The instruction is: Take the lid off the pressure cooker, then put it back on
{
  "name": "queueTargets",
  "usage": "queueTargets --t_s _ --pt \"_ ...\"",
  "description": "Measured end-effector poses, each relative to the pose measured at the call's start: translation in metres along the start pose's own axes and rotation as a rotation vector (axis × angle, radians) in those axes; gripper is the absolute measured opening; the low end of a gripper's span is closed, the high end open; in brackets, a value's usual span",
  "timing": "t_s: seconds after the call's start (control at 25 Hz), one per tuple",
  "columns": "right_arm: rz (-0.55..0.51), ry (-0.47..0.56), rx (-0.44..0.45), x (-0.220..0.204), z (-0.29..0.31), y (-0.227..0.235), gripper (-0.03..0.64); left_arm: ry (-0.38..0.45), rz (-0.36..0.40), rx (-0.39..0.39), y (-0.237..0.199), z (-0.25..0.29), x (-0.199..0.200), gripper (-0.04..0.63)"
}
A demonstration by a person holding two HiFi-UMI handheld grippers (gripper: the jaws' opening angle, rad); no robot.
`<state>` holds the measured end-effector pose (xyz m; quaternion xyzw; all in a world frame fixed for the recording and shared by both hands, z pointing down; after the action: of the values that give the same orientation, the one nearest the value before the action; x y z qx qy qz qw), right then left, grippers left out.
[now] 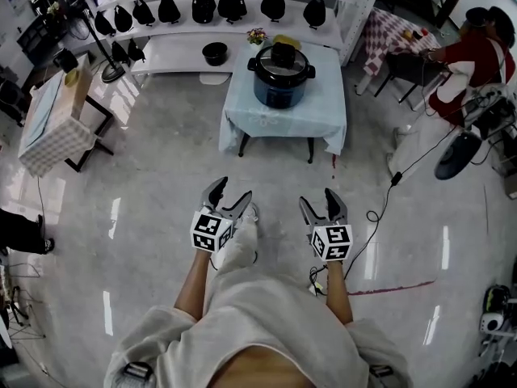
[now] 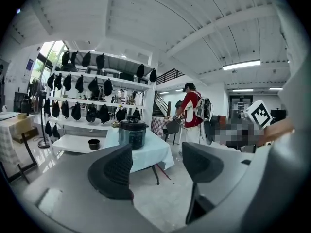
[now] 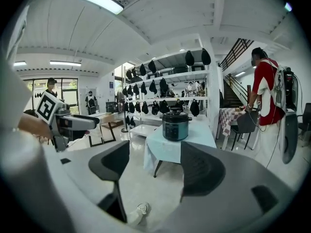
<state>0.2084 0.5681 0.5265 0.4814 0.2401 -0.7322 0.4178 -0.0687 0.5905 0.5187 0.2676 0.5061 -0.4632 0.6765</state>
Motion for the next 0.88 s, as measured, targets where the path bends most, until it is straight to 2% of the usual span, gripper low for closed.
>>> queueTargets --t_s 0.2,0.4,0.6,0.88 --pt "-0.001 0.013 -0.034 0.044 0.08 0.033 0.308 -0.003 0.001 -0.043 -0.063 0.079 0.034 0.321" --pt "0.012 0.036 -0.066 0.1 0.15 0.063 0.308 0.024 0.023 -0.083 -0.121 0.149 0.087 0.321" --pt "-0.004 0.052 -0.094 0.144 0.212 0.082 0.308 0.045 0.045 -0.117 -0.172 0.203 0.125 0.321" --pt "-0.007 0.038 -0.096 0.171 0.264 0.094 0.308 0.028 0.055 -0.16 -0.205 0.255 0.145 0.321"
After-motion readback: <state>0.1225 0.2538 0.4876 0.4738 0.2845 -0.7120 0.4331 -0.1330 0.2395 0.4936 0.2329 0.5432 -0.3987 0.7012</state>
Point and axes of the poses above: the fingertips, and each gripper's own axes: z forward along the fingers, y to its right, x out of its top, the point moved 7 cm from there along -z, backward along the fingers, and after that the axes turned 5 degrees about -y, right-handed, at the moved point
